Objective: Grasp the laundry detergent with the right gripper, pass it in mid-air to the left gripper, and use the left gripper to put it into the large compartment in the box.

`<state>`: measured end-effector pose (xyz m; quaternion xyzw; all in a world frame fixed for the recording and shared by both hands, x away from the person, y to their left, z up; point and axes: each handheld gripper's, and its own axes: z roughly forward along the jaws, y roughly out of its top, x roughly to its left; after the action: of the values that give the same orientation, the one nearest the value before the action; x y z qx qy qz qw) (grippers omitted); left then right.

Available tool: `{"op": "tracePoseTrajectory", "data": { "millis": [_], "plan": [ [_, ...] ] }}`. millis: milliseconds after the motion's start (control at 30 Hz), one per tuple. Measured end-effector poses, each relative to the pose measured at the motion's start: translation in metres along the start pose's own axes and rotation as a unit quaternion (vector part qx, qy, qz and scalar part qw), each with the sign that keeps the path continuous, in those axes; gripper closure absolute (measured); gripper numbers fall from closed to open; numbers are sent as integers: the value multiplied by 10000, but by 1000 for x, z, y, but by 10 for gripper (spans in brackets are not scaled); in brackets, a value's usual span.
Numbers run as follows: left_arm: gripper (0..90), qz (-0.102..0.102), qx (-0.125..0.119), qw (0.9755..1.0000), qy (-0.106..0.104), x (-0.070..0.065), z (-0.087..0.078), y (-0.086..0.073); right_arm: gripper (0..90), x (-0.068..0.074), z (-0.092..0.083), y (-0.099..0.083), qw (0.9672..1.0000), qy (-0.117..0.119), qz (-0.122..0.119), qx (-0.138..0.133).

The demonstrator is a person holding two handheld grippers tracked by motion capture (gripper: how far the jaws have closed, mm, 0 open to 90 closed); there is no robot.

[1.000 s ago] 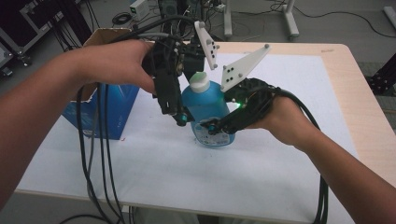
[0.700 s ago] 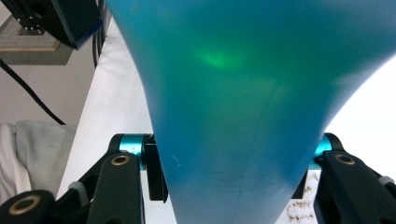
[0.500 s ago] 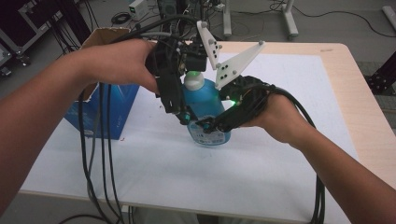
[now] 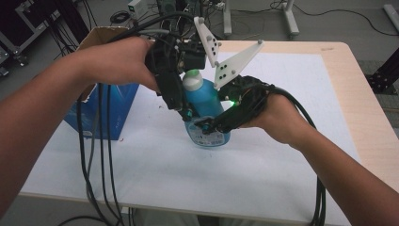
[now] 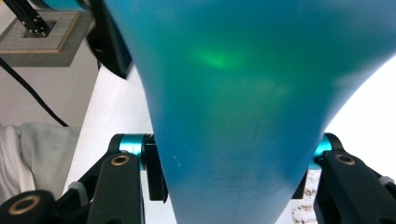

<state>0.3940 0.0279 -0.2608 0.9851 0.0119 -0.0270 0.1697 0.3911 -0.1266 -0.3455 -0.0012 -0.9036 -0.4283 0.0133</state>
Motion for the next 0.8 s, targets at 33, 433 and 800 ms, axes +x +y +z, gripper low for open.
{"op": "tracePoseTrajectory", "data": {
  "millis": [33, 433, 800],
  "plan": [
    [314, -4, -11, 10000, -7, 0, 0, 0, 473, 0, 0, 0, 10000, 0, -6, -4],
    [375, 59, -47, 10000, -41, 1, 2, 0, 473, 0, 2, -1, 10000, 36, 12, 16],
    [381, 30, 15, 10000, -4, -4, -1, 6, 459, 0, 2, -5, 9997, 87, -82, -206]
  ]
}}
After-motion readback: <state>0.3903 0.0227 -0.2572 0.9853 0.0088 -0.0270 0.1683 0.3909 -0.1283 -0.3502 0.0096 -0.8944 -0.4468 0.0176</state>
